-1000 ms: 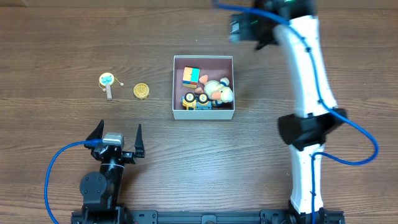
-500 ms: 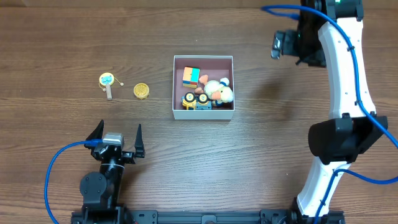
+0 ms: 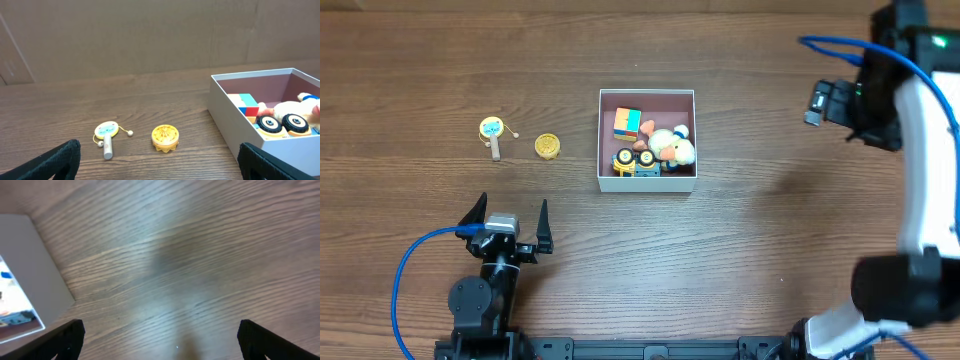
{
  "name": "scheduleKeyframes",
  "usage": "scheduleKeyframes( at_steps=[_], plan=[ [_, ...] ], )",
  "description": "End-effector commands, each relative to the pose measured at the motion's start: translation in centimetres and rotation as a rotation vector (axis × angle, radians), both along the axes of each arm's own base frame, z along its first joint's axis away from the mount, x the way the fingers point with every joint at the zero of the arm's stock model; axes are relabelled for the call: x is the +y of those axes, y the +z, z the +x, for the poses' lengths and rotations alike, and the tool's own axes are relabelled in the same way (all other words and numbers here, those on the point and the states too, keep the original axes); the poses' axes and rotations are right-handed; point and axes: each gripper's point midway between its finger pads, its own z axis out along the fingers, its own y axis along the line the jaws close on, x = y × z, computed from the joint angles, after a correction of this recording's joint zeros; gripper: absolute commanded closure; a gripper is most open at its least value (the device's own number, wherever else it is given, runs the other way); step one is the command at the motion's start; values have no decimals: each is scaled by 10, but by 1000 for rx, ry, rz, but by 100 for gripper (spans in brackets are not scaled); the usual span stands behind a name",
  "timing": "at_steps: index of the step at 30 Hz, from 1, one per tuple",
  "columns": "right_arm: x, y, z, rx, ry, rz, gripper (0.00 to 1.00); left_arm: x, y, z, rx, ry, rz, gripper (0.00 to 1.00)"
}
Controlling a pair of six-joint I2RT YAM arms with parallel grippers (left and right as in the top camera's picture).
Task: Pack container
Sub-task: 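Withdraw the right gripper to the right side, then move the left gripper over the yellow round toy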
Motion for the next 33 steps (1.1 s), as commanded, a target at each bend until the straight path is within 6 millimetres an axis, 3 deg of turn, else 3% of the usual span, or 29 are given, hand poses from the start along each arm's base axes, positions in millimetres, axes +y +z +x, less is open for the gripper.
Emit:
scheduleKeyframes(
  at_steps=[1, 7, 22, 23, 26, 31, 33],
  plan=[
    [-6, -14, -13, 27, -17, 1, 0, 4, -1, 0, -4, 19, -9, 0],
    [-7, -42, -16, 60, -45, 7, 0, 4, -1, 0, -4, 19, -9, 0],
    [-8, -43, -14, 51, -45, 7, 0, -3, 1, 0, -9, -19, -42, 0],
    [-8, -43, -14, 51, -45, 7, 0, -23, 6, -4, -18, -135, -36, 0],
    [-8, -43, -13, 51, -45, 6, 0, -51, 17, -16, 1, -305, -47, 0],
    [-8, -43, -13, 51, -45, 6, 0, -46, 41, -28, 84, -276, 4, 0],
    [-8, -43, -13, 51, -45, 6, 0, -31, 61, -28, 177, -185, 16, 0]
  ],
)
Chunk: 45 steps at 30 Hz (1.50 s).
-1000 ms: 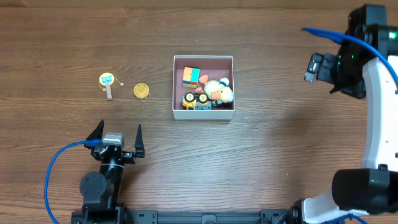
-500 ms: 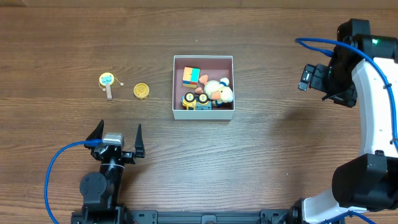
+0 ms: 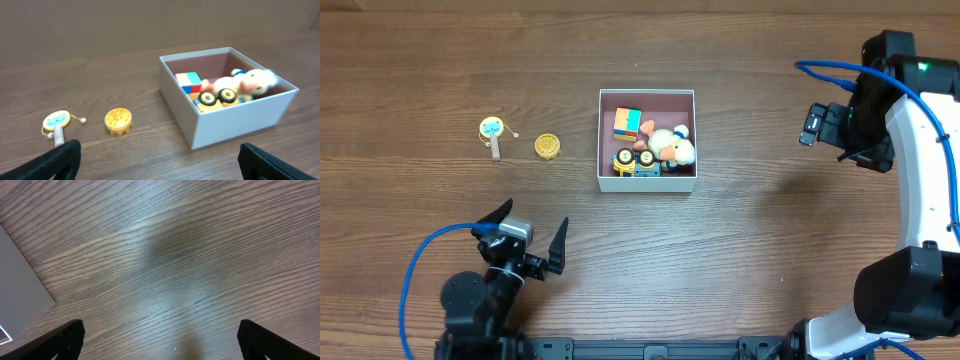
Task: Pack container
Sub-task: 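Move the left gripper over the yellow round toy, then lower and close the left gripper on the yellow round toy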
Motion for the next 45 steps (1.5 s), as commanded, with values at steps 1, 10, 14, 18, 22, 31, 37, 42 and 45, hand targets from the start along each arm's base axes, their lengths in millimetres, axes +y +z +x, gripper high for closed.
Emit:
scheduleKeyframes(
  at_steps=[1, 10, 14, 18, 22, 31, 37, 42, 45],
  plan=[
    [-2, 5, 1, -21, -11, -4, 0, 12, 58, -2, 40, 60, 59, 0],
    [-2, 5, 1, -21, -11, -4, 0, 10, 92, 31, 563, -4, 71, 0],
    [-2, 5, 1, -20, -11, -4, 0, -12, 98, 65, 688, -93, -75, 0],
    [-2, 5, 1, -21, -10, -4, 0, 5, 78, 100, 808, 58, -77, 0],
    [-2, 5, 1, -21, -11, -4, 0, 18, 46, 122, 930, 160, 41, 0],
    [-2, 5, 1, -21, -11, -4, 0, 25, -31, 157, 1077, 169, 166, 0],
    [-2, 5, 1, -21, -11, -4, 0, 26, -84, 165, 1194, 166, 182, 0],
    [-2, 5, 1, -21, -11, -4, 0, 35, -125, 164, 1292, 206, 230, 0],
    [-2, 5, 1, -21, -10, -4, 0, 39, -137, 168, 1322, 222, 261, 0]
  ],
)
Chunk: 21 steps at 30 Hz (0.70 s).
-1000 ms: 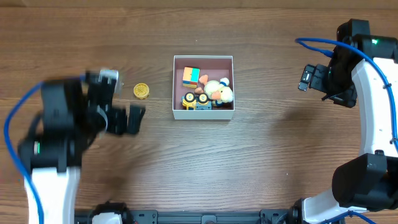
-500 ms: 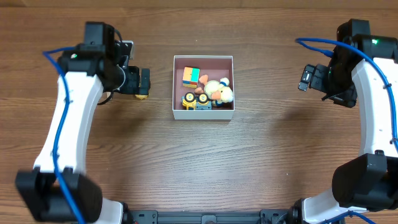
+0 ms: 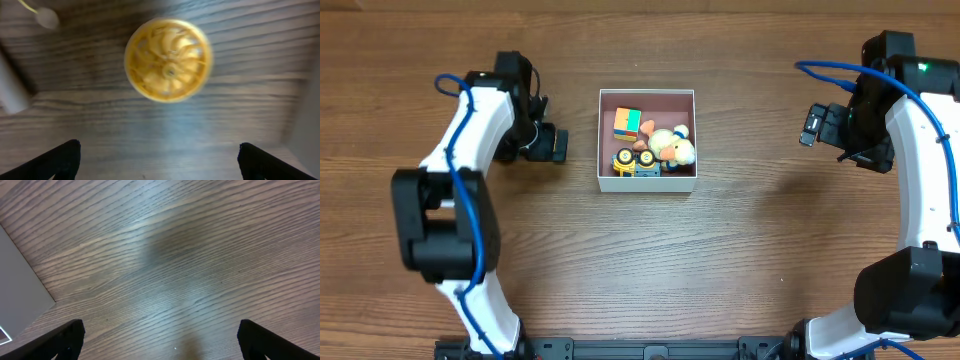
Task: Pack container
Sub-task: 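Lower and close the left gripper on the yellow round toy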
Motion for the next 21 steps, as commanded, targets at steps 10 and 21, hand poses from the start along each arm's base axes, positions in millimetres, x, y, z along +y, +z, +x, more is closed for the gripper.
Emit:
scheduleKeyframes(
  at_steps=[10, 21],
  plan=[
    [-2, 6, 1, -22, -8, -4, 0, 5, 4, 45, -63, -9, 37, 0],
    [-2, 6, 1, -22, -8, -4, 0, -1, -4, 56, -87, -26, 22, 0]
  ],
)
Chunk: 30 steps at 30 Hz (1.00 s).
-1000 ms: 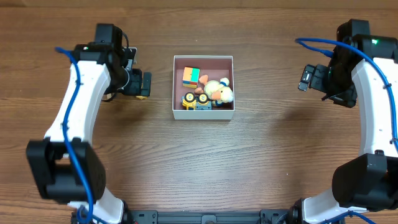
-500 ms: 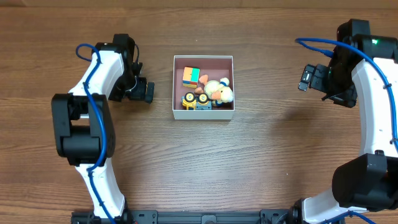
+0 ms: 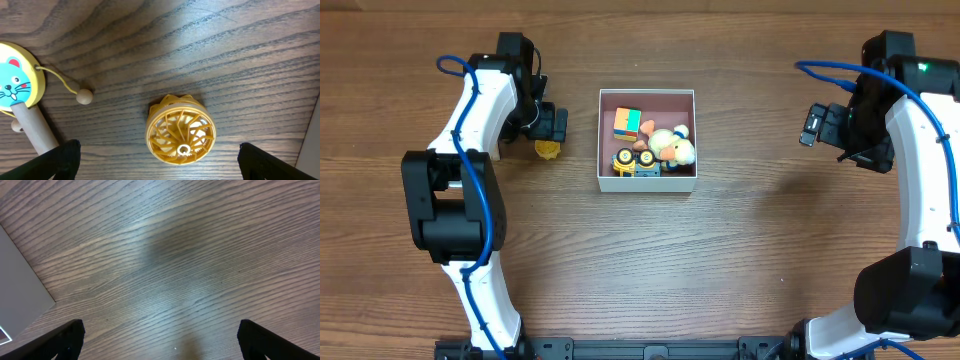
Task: Pack container
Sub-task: 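Lower and close the left gripper on the yellow round toy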
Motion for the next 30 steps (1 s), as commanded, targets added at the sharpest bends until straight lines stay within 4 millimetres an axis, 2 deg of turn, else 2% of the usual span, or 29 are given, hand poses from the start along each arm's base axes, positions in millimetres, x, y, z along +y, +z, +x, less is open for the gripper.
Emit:
scheduleKeyframes(
  at_steps=[1, 9, 23, 30],
  plan=[
    [-2, 6, 1, -22, -8, -4, 0, -6, -7, 5, 5, -28, -10, 0],
    [-2, 6, 1, -22, -8, -4, 0, -8, -28, 5, 40, -33, -20, 0],
    [-2, 6, 1, -22, -8, -4, 0, -25, -45, 6, 54, -69, -37, 0],
    [-2, 6, 1, -22, -8, -4, 0, -23, -45, 6, 56, -68, -30, 0]
  ],
)
